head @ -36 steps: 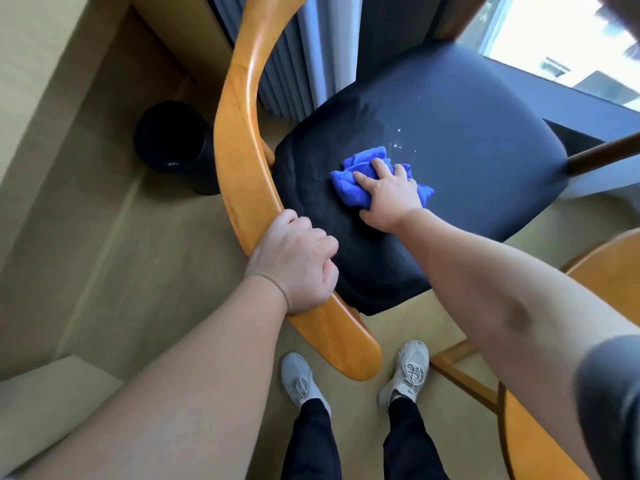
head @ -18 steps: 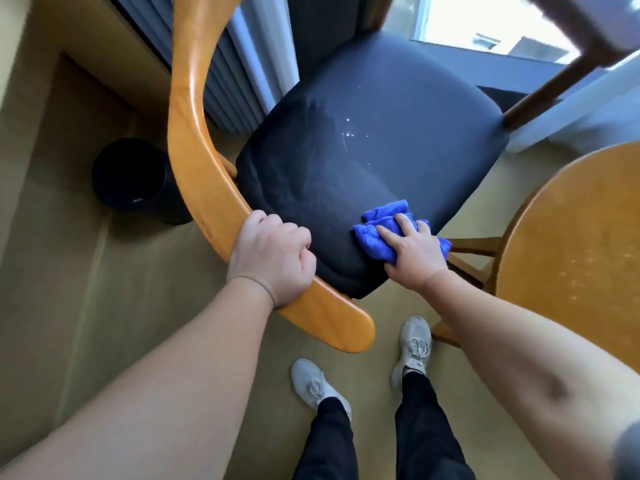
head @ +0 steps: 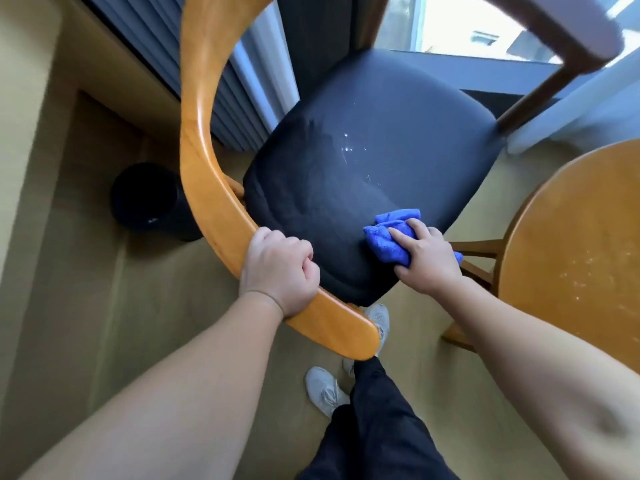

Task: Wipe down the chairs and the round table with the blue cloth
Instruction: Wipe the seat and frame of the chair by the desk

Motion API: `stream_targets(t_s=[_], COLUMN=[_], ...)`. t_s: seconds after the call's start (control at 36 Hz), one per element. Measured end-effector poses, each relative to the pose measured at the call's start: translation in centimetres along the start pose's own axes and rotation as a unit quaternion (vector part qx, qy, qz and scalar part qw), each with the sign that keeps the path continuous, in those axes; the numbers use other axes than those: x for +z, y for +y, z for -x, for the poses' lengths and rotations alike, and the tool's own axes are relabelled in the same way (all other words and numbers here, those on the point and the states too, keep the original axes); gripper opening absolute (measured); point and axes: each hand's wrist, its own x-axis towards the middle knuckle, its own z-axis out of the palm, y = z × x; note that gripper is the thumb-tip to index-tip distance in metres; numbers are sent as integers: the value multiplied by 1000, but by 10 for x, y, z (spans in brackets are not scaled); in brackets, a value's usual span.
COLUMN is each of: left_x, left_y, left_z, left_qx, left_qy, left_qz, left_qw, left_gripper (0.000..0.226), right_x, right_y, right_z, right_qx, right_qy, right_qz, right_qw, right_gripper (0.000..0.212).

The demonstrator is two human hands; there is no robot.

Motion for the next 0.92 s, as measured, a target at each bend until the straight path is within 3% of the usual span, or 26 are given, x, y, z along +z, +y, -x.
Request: stream_targets(t_s=[0.17, 0.53, 0.72, 0.92], left_x=[-13, -84, -120, -147], left_y=[-9, -83, -149, -178], left_z=[-15, -110, -201, -294], left_qx=[12, 39, 204, 390], left_qy=[-81, -53, 8, 68], left_qz=[-57, -145, -184, -166], left_qw=[995, 987, 961, 903], left_gripper=[32, 28, 31, 24], right_x=[-34, -79, -78, -71], right_y=[-11, -48, -81, -128], right_z=[-8, -70, -103, -145], right_qx=[-20, -12, 30, 77], right_qy=[15, 7, 31, 56], right_qz=[-22, -13, -35, -45], right_qw=[999, 1000, 998, 994], right_gripper=[68, 67, 66, 64])
